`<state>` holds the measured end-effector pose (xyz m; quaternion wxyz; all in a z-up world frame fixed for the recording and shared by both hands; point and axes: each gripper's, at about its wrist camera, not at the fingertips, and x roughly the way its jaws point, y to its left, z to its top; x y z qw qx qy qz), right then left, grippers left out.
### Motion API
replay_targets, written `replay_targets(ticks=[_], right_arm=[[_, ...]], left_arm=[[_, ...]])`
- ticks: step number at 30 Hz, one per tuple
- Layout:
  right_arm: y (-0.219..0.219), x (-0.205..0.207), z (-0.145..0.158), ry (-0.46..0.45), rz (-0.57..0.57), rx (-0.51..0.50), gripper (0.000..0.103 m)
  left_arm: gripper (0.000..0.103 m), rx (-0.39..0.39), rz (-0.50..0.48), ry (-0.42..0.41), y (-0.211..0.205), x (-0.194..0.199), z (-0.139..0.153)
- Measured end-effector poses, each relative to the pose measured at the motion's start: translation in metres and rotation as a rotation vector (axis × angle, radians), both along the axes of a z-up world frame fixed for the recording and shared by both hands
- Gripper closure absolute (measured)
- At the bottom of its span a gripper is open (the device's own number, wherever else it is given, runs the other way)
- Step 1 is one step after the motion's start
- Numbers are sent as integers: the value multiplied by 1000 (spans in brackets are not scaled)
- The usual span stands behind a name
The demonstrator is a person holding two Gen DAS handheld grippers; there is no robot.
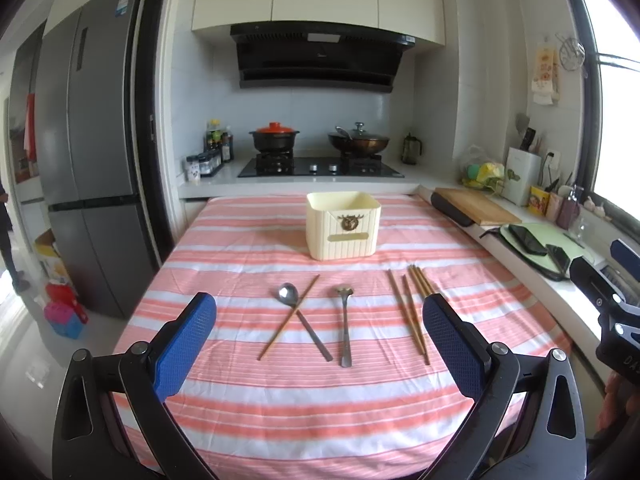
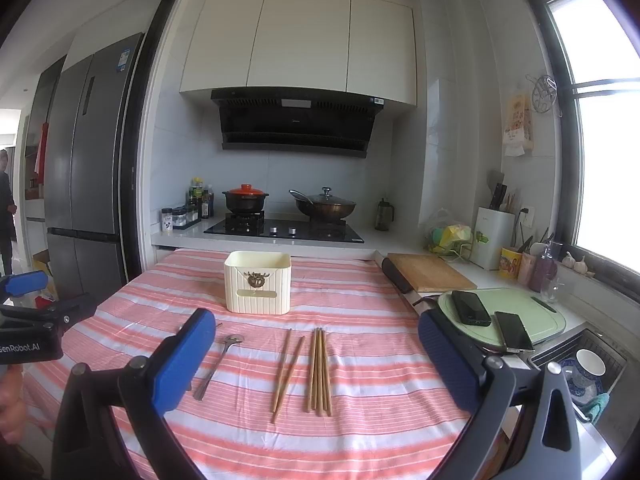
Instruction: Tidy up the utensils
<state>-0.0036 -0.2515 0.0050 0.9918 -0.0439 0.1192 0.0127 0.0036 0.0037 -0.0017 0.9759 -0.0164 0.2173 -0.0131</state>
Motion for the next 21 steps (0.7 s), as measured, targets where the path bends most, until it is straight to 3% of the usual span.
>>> replay_targets(ticks=[21], right_arm=[[2,1,1,4,3,-5,0]], left_arm=[[0,-2,-2,3,-4,1,-3]])
